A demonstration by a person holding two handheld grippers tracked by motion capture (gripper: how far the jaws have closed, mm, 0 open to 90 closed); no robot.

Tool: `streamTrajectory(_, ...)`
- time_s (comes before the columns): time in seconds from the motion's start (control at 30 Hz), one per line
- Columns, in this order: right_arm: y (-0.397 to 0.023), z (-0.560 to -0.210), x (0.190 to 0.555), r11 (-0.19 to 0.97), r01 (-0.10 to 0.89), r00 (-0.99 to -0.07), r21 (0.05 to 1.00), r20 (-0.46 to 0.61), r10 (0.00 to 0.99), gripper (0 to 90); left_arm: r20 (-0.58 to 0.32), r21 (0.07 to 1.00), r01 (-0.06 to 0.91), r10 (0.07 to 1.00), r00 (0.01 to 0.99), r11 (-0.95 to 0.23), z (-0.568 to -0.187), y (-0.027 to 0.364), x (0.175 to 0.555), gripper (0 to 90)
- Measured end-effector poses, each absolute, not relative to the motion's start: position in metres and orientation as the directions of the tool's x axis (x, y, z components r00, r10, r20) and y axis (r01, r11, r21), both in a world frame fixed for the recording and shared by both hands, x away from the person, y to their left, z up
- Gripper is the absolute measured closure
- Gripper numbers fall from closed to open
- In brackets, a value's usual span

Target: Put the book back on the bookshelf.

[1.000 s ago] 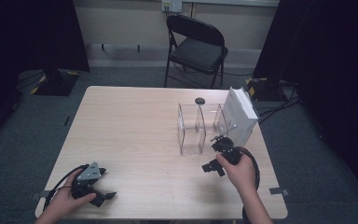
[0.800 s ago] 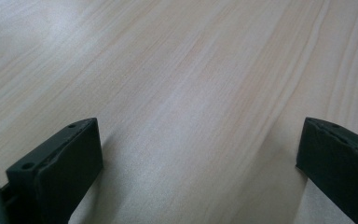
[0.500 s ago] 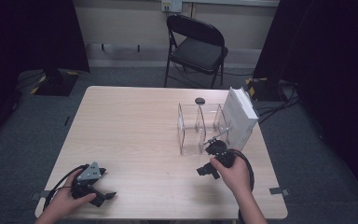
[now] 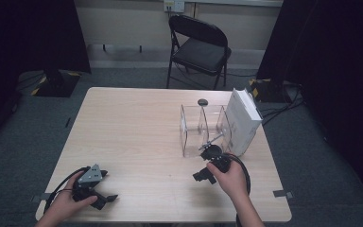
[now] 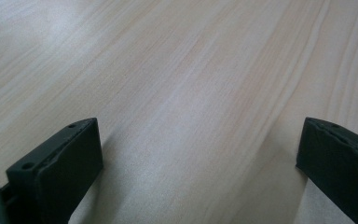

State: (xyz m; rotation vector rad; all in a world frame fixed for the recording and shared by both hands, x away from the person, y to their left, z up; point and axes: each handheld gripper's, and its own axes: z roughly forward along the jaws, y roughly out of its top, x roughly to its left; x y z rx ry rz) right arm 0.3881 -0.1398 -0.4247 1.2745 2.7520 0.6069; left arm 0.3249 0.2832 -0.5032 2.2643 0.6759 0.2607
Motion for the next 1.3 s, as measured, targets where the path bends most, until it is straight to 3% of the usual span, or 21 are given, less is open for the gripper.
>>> streamTrajectory(1.3,-0.097,-0.447,0.382,0.641,0.666,-0.728,0.381,0.147,0.67,14.6,-0.017,0.714,0.391,0.544,0.839,-0.581,-0.503,0.283,0.325,0.0)
